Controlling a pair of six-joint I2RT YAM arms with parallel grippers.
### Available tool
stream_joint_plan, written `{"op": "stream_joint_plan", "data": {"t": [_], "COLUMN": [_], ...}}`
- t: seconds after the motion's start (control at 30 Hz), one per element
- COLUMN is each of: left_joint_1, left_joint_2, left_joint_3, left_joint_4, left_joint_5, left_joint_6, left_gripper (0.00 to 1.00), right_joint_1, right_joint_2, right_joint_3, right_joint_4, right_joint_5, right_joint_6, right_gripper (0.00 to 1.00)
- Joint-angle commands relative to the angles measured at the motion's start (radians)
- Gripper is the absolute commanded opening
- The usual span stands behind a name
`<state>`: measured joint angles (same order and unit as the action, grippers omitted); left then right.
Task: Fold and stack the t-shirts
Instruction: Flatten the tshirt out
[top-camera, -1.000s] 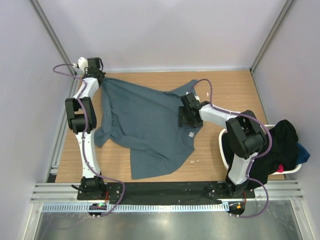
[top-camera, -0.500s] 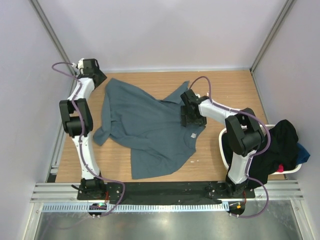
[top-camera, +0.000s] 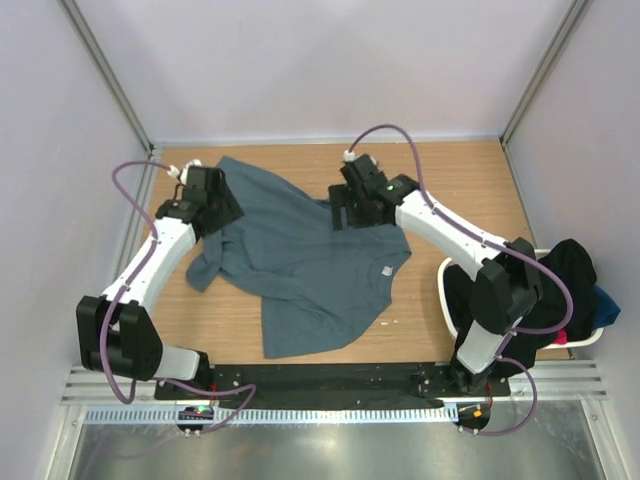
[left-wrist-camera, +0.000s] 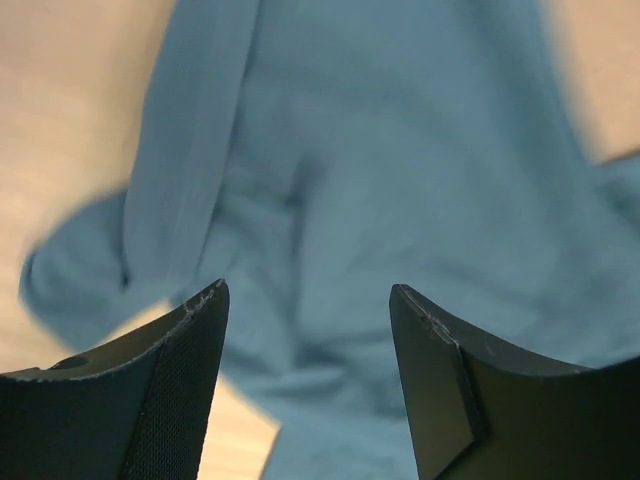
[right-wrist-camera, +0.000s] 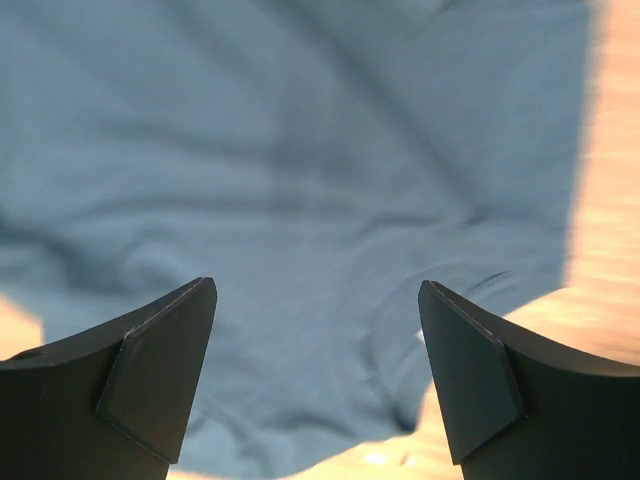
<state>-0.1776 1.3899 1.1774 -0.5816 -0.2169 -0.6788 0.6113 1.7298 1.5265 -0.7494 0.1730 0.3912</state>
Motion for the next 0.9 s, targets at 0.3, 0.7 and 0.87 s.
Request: {"op": "stream_joint_plan", "data": {"t": [0.3, 0.7, 0.87], "left_joint_1": [-0.031, -0.030, -0.031], "left_joint_2": [-0.135, -0.140, -0.126], "left_joint_3": [-0.203, -0.174, -0.133], "left_joint_4": [-0.156, -0.178, -0.204], "left_joint_5": [0.025, 0.013, 0.014], "left_joint_6": [-0.062, -0.090, -0.073], "left_gripper": [0.80, 0.89, 0.89], "right_joint_1": [0.237, 0.243, 0.209], "right_joint_2": [0.071, 0.120, 0.047], "right_joint_3": [-0.273, -0.443, -0.564], "right_joint_4": [0.173, 0.180, 0.165], "right_joint_5": [0.002, 0.123, 0.106], "right_joint_6": [0.205, 0.158, 0.179], "right_gripper": [0.88, 0.88, 0.88]}}
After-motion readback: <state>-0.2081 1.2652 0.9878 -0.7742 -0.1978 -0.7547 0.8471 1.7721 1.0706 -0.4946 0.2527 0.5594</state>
